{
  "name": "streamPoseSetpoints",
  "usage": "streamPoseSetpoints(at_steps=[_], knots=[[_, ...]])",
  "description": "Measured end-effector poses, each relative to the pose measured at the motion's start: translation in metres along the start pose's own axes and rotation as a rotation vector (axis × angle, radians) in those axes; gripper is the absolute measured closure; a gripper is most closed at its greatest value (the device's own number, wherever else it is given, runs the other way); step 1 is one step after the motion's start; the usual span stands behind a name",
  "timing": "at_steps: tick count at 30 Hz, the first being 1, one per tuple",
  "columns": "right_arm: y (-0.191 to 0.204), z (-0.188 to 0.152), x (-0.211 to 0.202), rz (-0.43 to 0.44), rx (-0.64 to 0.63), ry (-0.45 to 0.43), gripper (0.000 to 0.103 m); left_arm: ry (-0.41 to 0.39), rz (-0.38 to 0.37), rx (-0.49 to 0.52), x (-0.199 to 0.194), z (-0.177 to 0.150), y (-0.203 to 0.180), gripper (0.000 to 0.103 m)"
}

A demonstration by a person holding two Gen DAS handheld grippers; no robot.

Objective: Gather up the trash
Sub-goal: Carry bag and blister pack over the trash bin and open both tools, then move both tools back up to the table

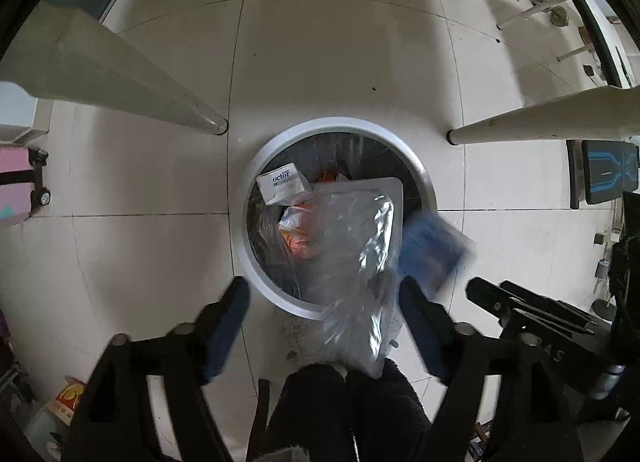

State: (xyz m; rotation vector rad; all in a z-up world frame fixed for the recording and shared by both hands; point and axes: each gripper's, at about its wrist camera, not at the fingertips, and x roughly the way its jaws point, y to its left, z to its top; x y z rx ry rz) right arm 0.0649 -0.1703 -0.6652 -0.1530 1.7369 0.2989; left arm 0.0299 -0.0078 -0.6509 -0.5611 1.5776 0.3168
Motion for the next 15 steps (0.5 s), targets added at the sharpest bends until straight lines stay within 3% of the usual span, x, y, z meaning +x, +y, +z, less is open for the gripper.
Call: streamPoseSetpoints(at_steps=[1,5,10,15], knots=[[0.000,0.001,0.000,0.007,0.000,-0.007,0.037,-0.001,0.008,0.000,-0.001,-0.002,0.002,0.011],[0.003,-0.001,-0.006,-0.020,-0.027,-0.031,0.009,-0.013,0.022,-0.008,-0.009,-0.010,0.008,0.010],[0.017,-0.008,-0.022,-0.118,-0.111,-0.066,0.007,-0.036,0.050,-0.025,-0.023,-0.021,0.017,0.010],[0.027,-0.020,-0.046,-0.151,-0.147,-0.098,0.004,-0.058,0.074,-0.026,-0.038,-0.030,0.021,0.010]])
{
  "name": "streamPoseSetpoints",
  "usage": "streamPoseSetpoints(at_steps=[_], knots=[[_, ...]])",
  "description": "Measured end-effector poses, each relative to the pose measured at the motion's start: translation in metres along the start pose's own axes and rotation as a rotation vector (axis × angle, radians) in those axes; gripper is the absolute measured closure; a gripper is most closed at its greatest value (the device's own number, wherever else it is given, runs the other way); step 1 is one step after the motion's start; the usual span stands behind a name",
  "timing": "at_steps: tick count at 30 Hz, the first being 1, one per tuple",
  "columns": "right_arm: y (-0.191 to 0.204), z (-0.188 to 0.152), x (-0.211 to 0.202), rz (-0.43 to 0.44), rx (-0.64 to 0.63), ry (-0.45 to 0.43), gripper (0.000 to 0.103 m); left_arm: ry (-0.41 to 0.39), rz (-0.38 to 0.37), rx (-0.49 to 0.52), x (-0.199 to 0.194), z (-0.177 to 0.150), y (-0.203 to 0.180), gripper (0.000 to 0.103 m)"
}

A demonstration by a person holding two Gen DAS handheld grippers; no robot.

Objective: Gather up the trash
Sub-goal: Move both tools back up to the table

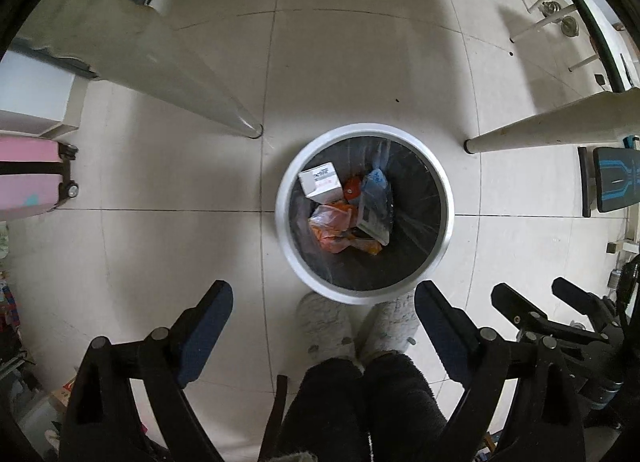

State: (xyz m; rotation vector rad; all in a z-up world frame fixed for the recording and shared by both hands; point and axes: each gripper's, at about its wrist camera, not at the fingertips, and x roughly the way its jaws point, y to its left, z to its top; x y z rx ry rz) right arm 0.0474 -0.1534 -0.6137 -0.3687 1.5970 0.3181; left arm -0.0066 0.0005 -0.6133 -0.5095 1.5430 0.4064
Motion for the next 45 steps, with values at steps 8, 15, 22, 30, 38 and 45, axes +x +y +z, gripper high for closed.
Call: streamPoseSetpoints(at_steps=[8,15,22,30,38,45], knots=[[0.011,-0.020,-0.056,-0.008,-0.021,-0.038,0.004,-0.036,0.037,0.006,-0.043,-0.022,0.008,0.010],[0.023,-0.040,-0.128,-0.009,-0.037,-0.081,0.004,-0.071,0.043,0.002,-0.097,-0.043,0.016,0.010],[0.038,-0.058,-0.214,0.014,-0.052,-0.115,0.004,-0.113,0.025,-0.010,-0.167,-0.056,0.023,0.010],[0.056,-0.049,-0.331,0.077,-0.027,-0.165,0.004,-0.242,0.030,-0.030,-0.277,-0.032,0.029,0.010],[0.055,0.046,-0.434,0.074,-0.045,-0.310,0.004,-0.390,0.055,-0.022,-0.353,0.049,0.020,0.010],[0.038,0.162,-0.469,0.083,-0.067,-0.337,0.004,-0.422,0.073,-0.054,-0.386,0.134,0.004,0.010]])
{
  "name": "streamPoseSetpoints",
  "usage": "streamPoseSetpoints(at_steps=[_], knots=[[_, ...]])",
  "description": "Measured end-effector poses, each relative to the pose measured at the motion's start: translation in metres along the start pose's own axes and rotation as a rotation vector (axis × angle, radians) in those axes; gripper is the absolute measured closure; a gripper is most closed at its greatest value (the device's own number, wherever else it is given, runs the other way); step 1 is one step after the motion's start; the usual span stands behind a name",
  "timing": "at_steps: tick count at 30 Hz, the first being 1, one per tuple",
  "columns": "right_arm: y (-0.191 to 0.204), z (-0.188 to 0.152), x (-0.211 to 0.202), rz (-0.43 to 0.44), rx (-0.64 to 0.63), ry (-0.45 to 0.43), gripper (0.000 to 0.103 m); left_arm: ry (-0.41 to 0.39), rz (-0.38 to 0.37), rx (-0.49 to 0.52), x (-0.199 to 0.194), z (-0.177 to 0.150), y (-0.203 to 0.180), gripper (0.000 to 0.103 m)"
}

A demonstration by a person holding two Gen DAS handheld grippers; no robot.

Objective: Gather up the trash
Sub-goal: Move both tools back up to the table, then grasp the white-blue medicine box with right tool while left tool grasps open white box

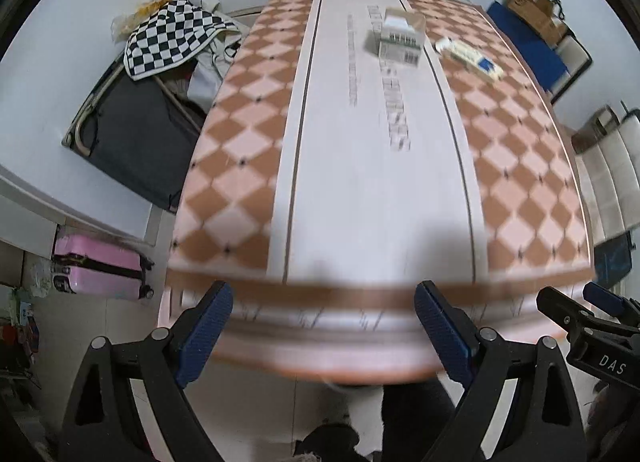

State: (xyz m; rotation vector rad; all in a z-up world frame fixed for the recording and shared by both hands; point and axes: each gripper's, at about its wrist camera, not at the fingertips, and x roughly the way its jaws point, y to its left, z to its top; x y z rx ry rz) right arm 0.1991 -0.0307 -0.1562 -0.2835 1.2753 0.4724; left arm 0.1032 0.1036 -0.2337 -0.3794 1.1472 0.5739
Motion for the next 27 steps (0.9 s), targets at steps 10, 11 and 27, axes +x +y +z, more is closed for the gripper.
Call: streamPoseSetpoints(at_steps=[10,11,27], knots=[[-0.037,0.180,0.040,0.007,-0.082,0.049,0.004,0.032,0.003,-0.057,0.035,0.141,-0.059,0.010],[-0.039,0.205,0.047,-0.004,-0.106,0.055,0.004,0.032,-0.001,-0.058,0.041,0.159,-0.065,0.010],[-0.029,0.440,0.196,-0.106,-0.431,0.305,0.004,0.218,-0.091,0.134,0.173,0.337,-0.127,0.010]])
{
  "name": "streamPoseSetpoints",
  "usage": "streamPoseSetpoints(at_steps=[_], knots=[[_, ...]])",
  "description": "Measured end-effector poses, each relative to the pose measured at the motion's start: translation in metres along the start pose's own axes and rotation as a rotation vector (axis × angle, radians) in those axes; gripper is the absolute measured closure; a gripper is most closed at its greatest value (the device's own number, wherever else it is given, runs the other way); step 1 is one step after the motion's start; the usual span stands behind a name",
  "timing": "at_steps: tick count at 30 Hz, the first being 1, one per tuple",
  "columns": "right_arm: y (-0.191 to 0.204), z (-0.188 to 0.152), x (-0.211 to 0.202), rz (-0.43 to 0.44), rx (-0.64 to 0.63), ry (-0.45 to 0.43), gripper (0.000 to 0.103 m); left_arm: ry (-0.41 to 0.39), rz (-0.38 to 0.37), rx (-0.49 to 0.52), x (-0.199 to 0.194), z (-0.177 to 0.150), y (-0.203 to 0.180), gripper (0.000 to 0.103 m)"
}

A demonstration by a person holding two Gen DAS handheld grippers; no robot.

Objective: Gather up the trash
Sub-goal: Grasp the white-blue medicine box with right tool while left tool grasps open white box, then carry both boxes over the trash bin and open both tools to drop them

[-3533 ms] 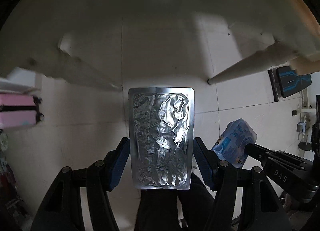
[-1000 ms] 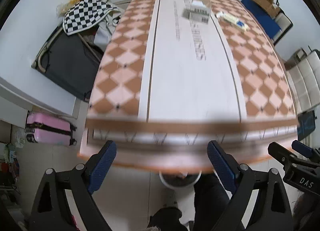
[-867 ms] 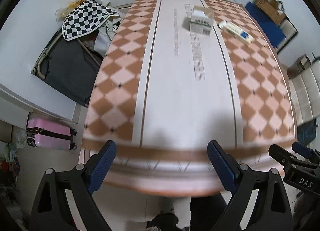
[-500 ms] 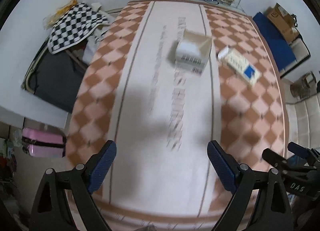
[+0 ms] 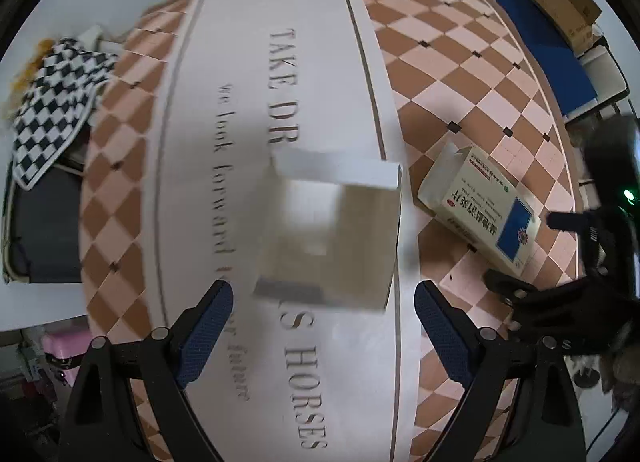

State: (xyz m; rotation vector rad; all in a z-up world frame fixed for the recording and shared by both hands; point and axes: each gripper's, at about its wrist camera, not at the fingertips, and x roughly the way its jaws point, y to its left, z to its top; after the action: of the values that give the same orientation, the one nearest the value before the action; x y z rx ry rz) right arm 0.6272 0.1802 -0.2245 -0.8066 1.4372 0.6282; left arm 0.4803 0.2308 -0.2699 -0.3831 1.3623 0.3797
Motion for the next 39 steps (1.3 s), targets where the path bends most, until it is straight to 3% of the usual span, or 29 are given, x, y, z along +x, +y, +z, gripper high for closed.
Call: streamPoseSetpoints(at_steps=[5,13,15,16,19,21,30,39], knots=[[-0.005,0.032,0.028,-0.022,-0.069,0.069,0.004,0.073,0.014,0.038,0.027,0.015,-0.008,0.010],[-0.011,0.050,0.048,-0.041,-0.093,0.115,0.004,0.129,0.027,0.039,0.058,0.024,-0.007,0.012],[-0.013,0.052,0.048,-0.046,-0.092,0.113,0.004,0.112,0.008,0.027,0.057,0.024,-0.005,0.027],[-0.012,0.051,0.048,-0.047,-0.091,0.111,0.004,0.105,0.000,0.019,0.055,0.023,-0.004,0.029],[-0.015,0.050,0.045,-0.048,-0.090,0.085,0.009,0.072,0.007,0.019,0.050,0.022,-0.004,0.030],[-0.008,0.046,0.042,-0.047,-0.089,0.064,0.019,0.061,0.010,0.019,0.046,0.020,-0.004,0.030],[-0.008,0.037,0.038,-0.067,-0.049,0.028,0.020,0.003,0.041,-0.007,0.017,-0.001,-0.004,0.030],[-0.008,-0.003,0.001,-0.013,0.052,-0.067,0.020,-0.092,0.053,-0.056,-0.023,-0.038,-0.001,0.030]])
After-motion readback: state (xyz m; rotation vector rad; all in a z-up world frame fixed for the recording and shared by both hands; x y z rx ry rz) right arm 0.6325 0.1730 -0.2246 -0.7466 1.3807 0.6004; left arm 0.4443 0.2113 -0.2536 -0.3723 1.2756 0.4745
